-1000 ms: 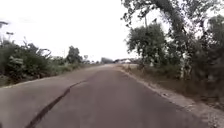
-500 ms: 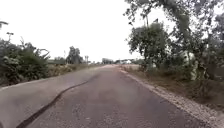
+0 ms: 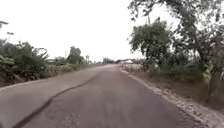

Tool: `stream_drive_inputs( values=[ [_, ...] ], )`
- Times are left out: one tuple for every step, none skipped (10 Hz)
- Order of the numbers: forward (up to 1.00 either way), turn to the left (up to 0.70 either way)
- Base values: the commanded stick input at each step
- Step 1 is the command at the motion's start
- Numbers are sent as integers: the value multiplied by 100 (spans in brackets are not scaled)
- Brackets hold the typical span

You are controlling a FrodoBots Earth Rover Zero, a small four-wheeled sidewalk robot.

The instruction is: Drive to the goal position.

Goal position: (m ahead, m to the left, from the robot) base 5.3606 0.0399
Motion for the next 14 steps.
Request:
stream_drive_inputs(
  values=[
    [85, 0],
    [85, 0],
    [85, 0],
    [85, 0],
    [85, 0],
    [85, 0],
    [85, 0],
    [85, 0],
    [85, 0],
    [85, 0],
    [85, 0],
    [85, 0],
    [85, 0],
    [85, 0]
  ],
)
